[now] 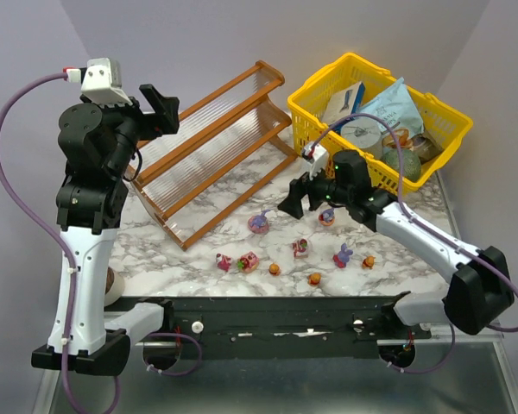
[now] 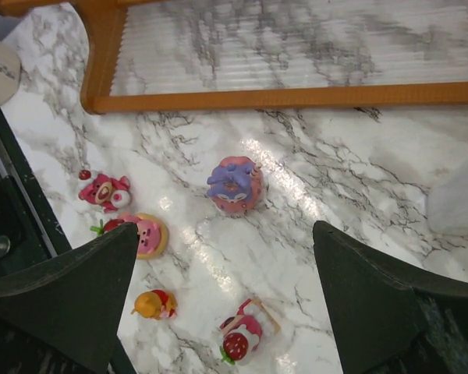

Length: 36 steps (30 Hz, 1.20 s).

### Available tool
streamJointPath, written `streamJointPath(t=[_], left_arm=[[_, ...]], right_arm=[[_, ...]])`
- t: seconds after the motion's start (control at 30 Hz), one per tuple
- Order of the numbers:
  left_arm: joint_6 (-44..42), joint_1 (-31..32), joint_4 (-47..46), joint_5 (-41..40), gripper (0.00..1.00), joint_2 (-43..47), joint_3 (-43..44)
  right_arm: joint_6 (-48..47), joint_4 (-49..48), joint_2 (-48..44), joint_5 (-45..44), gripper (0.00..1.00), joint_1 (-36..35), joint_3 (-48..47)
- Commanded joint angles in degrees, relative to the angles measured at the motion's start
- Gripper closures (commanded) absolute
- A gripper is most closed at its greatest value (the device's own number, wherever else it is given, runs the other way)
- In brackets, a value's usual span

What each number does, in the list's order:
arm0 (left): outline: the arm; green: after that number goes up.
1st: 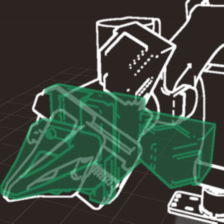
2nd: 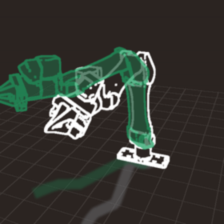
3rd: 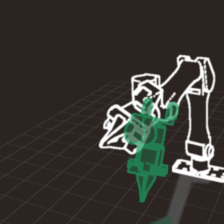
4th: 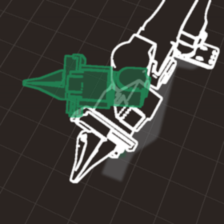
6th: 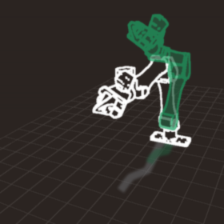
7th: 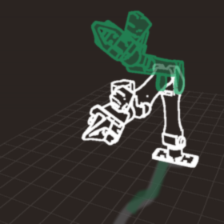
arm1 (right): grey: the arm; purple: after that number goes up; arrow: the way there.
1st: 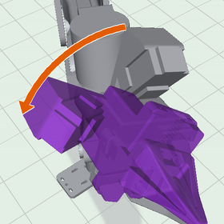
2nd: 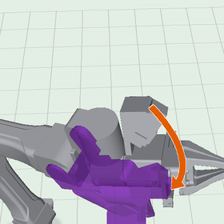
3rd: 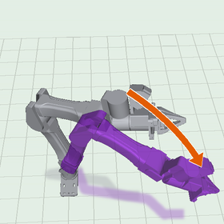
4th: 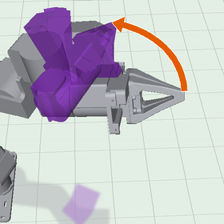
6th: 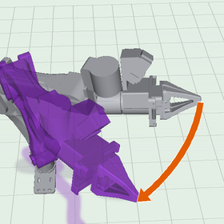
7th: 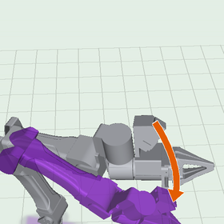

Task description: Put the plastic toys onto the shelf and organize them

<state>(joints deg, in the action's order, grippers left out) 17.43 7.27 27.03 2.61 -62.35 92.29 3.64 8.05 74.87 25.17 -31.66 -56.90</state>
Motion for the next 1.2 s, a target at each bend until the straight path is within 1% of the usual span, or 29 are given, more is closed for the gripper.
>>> streamJointPath(t=[0.0,0.1,0.13,0.37,0.43,0.5,0.7,0.8,0.83,0.9,0.93,1.1,1.17], left_arm=[[1.20,0.20,-2.15,3.19,0.01,0.65,-1.15],[1.73,0.20,-2.33,3.63,0.01,0.04,-1.24],[1.90,0.20,-2.33,3.72,0.01,-0.14,-1.15],[2.61,0.20,-2.33,4.07,0.01,-1.90,-0.18],[2.43,0.20,-2.33,3.89,0.01,-2.16,-0.01],[2.17,0.20,-2.33,3.63,0.01,-2.34,-0.01],[1.64,0.20,-2.07,3.10,0.01,-2.78,-0.09],[1.38,0.20,-1.98,2.66,0.01,-2.95,-0.18],[1.29,0.20,-1.89,2.57,0.01,-2.96,-0.09],[1.29,0.20,-1.89,2.49,0.01,-3.04,-0.09],[1.38,0.29,-1.80,2.49,0.01,-3.04,-0.09],[1.29,0.55,-1.80,2.40,0.01,-3.22,-0.18],[1.20,0.82,-1.71,2.31,0.01,-3.13,-0.27]], right_arm=[[-3.02,-9.18,5.26,1.64,0.00,-1.74,3.20],[-3.02,-12.53,8.79,1.29,0.00,-3.49,3.82],[-3.02,-13.41,11.24,1.20,0.00,-4.37,3.30],[-1.27,-16.23,20.30,-1.34,0.00,-6.83,0.83],[-0.56,-17.10,21.45,-4.06,0.00,-7.27,0.83],[-0.04,-17.54,22.77,-4.95,0.00,-7.28,0.74],[0.66,-18.34,26.02,-4.78,0.02,-7.45,-0.49],[1.37,-19.21,27.08,-4.51,0.07,-7.80,-1.01],[1.46,-19.74,27.78,-4.60,0.12,-8.15,-0.93],[1.46,-19.83,28.40,-5.21,0.17,-8.51,-1.28],[1.46,-19.74,29.10,-4.96,0.23,-8.68,-1.37],[2.25,-19.13,30.24,-5.66,0.33,-9.21,-1.81],[2.51,-19.13,30.33,-5.66,0.41,-9.30,-1.81]])
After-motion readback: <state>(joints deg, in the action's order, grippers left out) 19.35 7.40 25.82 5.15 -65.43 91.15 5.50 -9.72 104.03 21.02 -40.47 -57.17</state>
